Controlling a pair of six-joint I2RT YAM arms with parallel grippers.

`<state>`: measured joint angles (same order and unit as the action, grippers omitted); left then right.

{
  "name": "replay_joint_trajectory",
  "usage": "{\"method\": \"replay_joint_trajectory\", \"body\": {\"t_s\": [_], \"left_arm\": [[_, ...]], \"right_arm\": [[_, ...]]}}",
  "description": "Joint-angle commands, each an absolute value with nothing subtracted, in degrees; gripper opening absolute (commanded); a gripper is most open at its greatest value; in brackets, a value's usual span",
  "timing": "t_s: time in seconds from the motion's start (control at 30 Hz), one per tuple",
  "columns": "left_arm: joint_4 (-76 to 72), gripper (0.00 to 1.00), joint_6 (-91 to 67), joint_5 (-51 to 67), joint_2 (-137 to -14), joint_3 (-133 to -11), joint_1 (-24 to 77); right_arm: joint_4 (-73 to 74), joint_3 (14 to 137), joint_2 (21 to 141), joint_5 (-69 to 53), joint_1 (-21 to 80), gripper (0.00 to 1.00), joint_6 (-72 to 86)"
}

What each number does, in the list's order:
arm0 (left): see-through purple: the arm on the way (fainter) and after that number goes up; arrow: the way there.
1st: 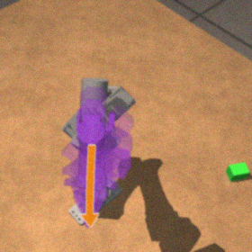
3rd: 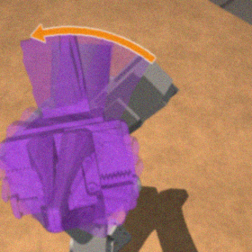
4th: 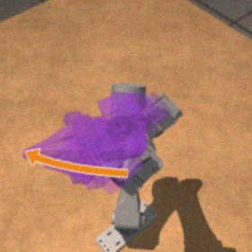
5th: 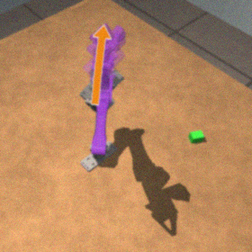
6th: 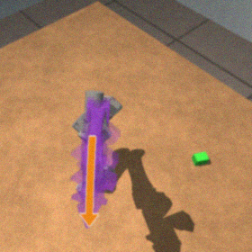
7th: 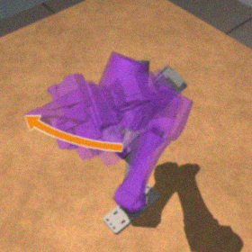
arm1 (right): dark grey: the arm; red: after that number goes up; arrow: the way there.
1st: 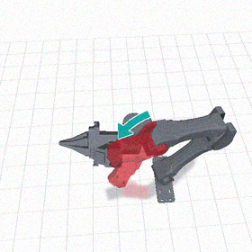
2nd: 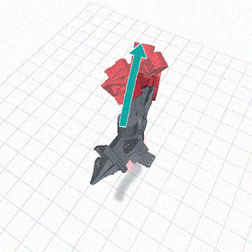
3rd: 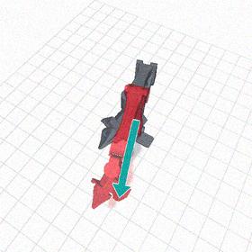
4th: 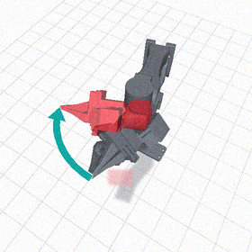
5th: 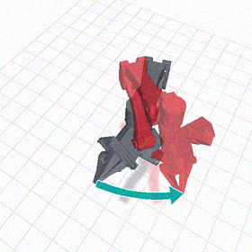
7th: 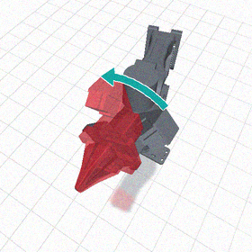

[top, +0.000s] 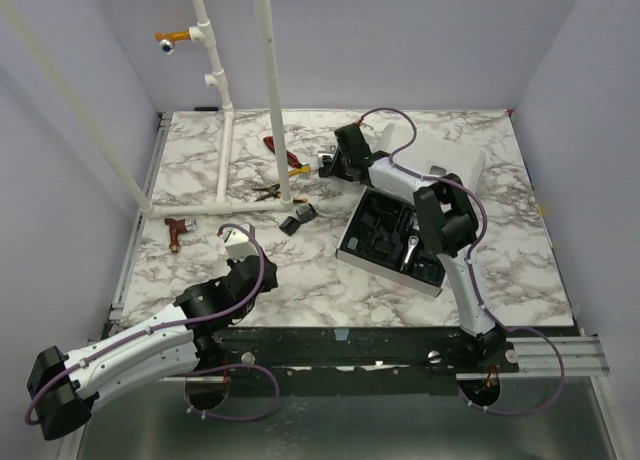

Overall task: Sort the hair-cutting tools
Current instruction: Pick up the haircut tool at the center of the board.

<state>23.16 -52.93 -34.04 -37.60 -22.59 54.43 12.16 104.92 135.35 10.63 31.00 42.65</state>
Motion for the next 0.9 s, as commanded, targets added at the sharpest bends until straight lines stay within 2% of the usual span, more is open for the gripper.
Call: {"method": "replay_joint_trajectory", "body": {"t_s": [0.0, 0.3, 0.37, 0.43, 0.47, 0.6, 0.87], "left_arm": [[22.4, 0.21, -52.6, -34.2, -37.3, -22.8, 54.1], [22.0, 0.21, -52.8, -33.6, -38.1, -22.9, 54.1], [22.0, 0.21, -52.7, -33.5, -38.1, -22.9, 54.1], [22.0, 0.21, -52.8, -33.5, -38.1, -22.9, 54.1], [21.9, 0.21, -52.8, -33.5, -38.1, -22.9, 54.1], [22.0, 0.21, -52.7, -33.6, -38.1, -23.3, 54.1], [20.8, 0.22, -50.8, -33.7, -38.4, -25.6, 53.7]], "right_arm": [[13.0, 106.1, 136.7, 9.8, 30.8, 0.31, 43.0], [8.4, 103.4, 135.5, 7.0, 30.7, 0.19, 42.9], [7.2, 102.3, 134.7, 6.6, 30.8, 0.13, 43.2], [6.2, 100.5, 133.5, 6.1, 30.7, 0.02, 43.6], [5.6, 99.5, 132.7, 5.8, 30.7, 0.01, 43.8], [2.4, 94.2, 127.7, 4.8, 30.8, 0.01, 44.3], [0.5, 79.7, 109.8, 3.1, 31.0, 0.01, 44.0]]}}
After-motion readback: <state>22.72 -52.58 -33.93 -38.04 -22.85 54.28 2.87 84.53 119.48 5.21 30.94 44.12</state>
